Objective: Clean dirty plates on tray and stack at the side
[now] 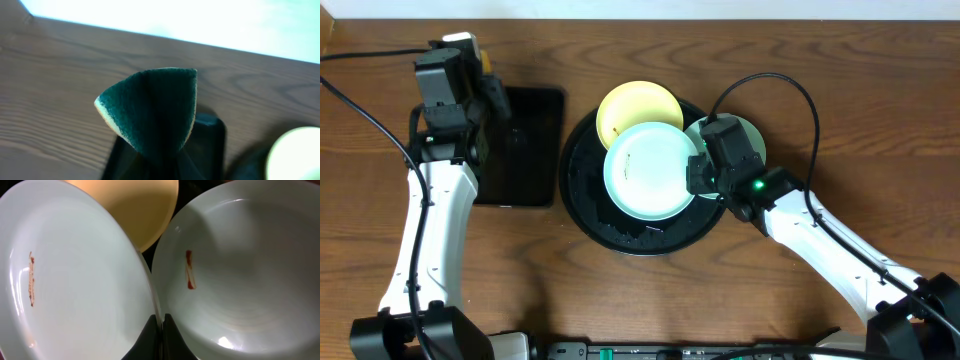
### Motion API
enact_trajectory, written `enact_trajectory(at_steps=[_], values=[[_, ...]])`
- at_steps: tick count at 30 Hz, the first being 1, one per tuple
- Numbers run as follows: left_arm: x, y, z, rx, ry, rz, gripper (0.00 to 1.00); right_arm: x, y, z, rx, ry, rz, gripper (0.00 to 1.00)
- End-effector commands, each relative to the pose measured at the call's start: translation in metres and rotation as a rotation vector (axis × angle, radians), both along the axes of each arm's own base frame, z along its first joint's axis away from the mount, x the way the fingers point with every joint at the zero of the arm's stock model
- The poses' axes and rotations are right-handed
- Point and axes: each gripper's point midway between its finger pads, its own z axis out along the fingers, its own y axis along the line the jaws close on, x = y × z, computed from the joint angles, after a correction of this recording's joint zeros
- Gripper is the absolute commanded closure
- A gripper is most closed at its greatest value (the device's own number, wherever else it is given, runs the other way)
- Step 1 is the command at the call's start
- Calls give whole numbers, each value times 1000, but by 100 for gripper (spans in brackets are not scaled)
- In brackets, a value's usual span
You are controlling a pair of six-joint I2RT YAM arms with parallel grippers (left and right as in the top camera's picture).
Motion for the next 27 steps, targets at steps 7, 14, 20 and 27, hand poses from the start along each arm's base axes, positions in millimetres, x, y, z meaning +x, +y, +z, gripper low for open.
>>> enact_trajectory(at_steps=[7,14,20,27], values=[[-3,-22,-1,-248,13,-76,93,0,6,11,36,-4,1,99],[-16,-66,-3,-367,56,-306,93,-19,10,1,101,120,-7,99],[-27,-66,-19,-305,130,-317,93,-32,16,-16,134,230,-1,99],[-29,-46,-37,-207,167,-233,92,-37,13,-55,104,346,-68,99]])
